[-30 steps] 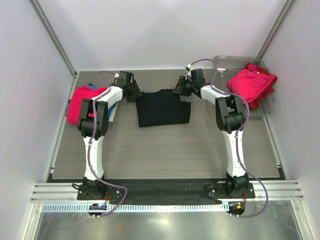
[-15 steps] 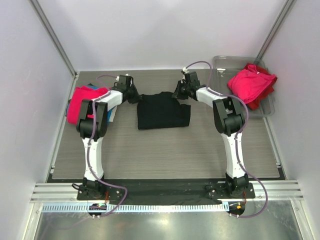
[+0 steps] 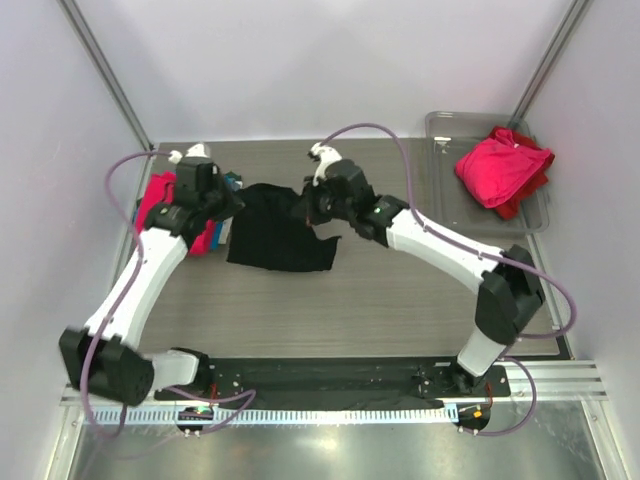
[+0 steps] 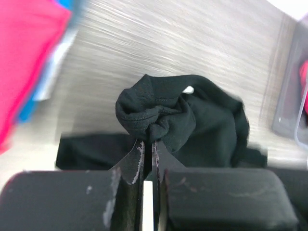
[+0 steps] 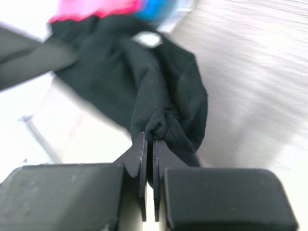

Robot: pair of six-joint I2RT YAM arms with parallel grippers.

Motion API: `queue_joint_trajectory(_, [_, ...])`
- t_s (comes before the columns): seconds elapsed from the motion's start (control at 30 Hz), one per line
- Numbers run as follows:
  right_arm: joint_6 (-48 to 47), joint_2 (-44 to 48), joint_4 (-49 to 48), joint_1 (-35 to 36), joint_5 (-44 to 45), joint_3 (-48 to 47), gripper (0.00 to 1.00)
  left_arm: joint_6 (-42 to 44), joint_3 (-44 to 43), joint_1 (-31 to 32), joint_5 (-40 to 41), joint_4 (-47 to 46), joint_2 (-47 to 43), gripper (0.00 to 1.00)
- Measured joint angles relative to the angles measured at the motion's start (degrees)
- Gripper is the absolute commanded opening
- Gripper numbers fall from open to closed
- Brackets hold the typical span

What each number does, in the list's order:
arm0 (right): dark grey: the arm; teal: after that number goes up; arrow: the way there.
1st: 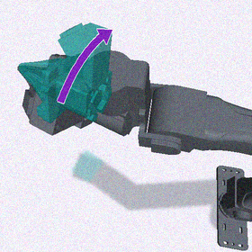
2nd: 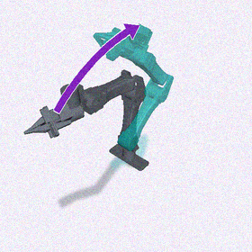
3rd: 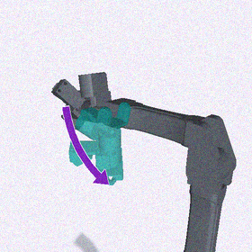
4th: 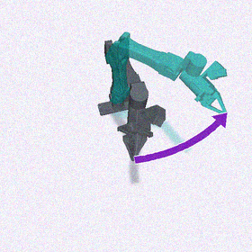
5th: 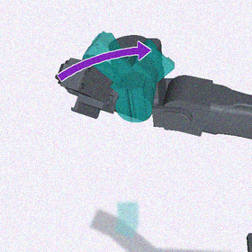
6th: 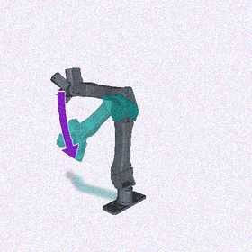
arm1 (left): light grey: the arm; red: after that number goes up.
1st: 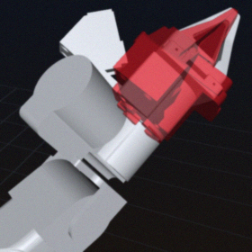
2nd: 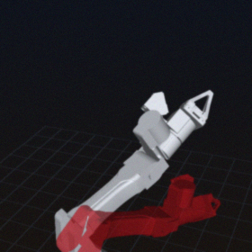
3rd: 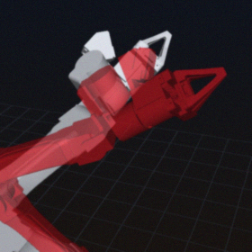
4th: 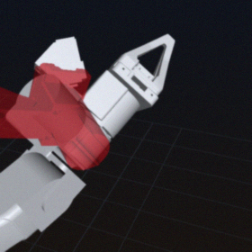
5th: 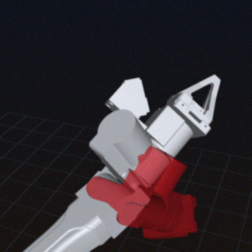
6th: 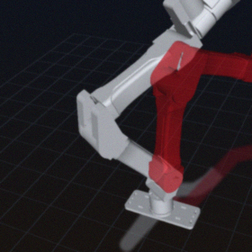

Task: Fold and stack the t-shirts
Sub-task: Neatly place the folded tshirt to the corner

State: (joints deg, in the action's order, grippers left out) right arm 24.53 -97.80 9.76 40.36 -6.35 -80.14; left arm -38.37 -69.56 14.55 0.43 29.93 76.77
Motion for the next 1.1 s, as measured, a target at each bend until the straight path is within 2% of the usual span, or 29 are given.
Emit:
queue_joint_trajectory(0.17, [0.8, 4.6, 2.0, 10.6, 3.6, -2.1, 0.01, 1.3, -1.1, -2.6, 6.6, 11.0, -12.8, 0.0])
queue_joint_trajectory(0.33, [1.5, 1.7, 4.9, 15.4, 6.4, -11.2, 0.01, 4.3, -7.7, -9.8, 13.8, 20.5, -16.0, 0.0])
queue_joint_trajectory(0.47, [2.1, -4.9, 5.0, 17.8, 7.1, -21.7, 0.01, 6.5, -11.5, -17.4, 16.7, 23.8, -13.0, 0.0])
queue_joint_trajectory(0.7, [3.9, -20.9, 5.6, 19.9, 7.0, -38.4, 0.01, 7.9, -18.9, -30.7, 13.6, 25.6, -2.4, 0.0])
queue_joint_trajectory(0.9, [4.8, -29.8, 5.7, 20.0, 8.4, -46.4, 0.01, 8.0, -27.7, -34.3, 10.2, 25.7, 6.3, 0.0])
queue_joint_trajectory(1.1, [5.8, -33.7, 3.6, 19.3, 10.3, -51.0, 0.01, 7.8, -32.8, -35.9, 7.5, 25.6, 12.5, 0.0])
